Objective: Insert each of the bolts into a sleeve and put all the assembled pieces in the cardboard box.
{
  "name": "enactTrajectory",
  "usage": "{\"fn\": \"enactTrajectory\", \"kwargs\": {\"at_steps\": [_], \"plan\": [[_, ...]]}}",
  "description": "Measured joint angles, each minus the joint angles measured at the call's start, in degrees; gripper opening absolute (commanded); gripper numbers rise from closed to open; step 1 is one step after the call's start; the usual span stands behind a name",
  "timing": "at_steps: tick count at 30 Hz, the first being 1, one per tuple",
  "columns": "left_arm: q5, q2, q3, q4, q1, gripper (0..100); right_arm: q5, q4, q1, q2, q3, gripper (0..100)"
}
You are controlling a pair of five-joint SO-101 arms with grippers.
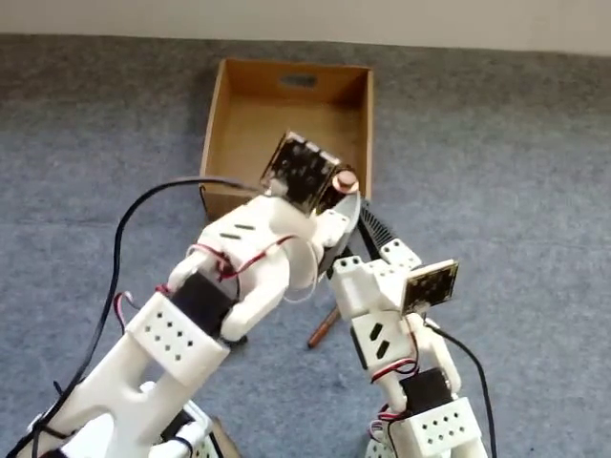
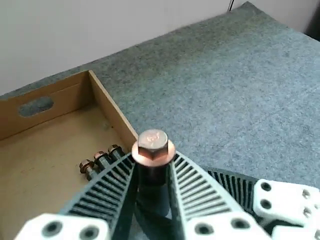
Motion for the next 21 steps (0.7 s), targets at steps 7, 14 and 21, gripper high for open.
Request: {"fn": "enactTrajectory", "kwargs": {"at_steps": [7, 14, 21], "plan": [[-0.3, -2.3, 2.9, -2.9, -0.1, 16, 0.0, 0.0, 0.6, 0.0, 0.0, 0.6], [-0.4, -2.7, 3.0, -3.2, -1.0, 16, 0.0, 0.0, 0.7, 0.0, -0.1, 0.6], [-0.5, -9.6, 3.1, -1.7, -0.9, 16, 0.0, 0.0, 0.4, -0.1, -0.1, 0.6]]}}
